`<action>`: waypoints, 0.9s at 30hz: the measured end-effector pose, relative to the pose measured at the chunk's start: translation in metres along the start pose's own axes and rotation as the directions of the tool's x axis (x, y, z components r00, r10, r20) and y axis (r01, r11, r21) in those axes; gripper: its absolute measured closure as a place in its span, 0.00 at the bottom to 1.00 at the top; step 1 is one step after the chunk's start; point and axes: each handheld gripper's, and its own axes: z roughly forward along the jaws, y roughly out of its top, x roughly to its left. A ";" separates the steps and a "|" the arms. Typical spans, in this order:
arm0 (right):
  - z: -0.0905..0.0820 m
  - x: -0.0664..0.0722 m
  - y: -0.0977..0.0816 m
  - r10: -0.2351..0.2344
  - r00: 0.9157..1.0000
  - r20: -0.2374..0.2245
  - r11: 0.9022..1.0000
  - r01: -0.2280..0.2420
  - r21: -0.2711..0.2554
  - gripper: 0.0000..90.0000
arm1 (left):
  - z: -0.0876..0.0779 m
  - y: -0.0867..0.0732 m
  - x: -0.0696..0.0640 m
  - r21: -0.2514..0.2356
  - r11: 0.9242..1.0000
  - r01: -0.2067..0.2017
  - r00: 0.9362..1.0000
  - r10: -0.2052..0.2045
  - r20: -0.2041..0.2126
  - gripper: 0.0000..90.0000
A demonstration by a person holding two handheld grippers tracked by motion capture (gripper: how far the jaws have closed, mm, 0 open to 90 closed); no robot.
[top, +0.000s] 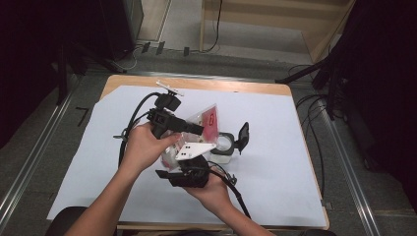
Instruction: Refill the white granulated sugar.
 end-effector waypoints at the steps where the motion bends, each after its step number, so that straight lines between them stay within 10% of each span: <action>1: 0.000 0.000 0.000 0.000 1.000 0.000 1.000 0.000 0.000 0.70 | 0.000 0.000 0.000 -0.002 1.000 0.000 1.000 0.000 0.000 0.79; 27: -0.001 -0.002 0.004 0.014 1.000 -0.003 1.000 -0.014 0.023 0.70 | 0.000 0.003 0.005 -0.010 1.000 0.009 1.000 -0.009 0.015 0.76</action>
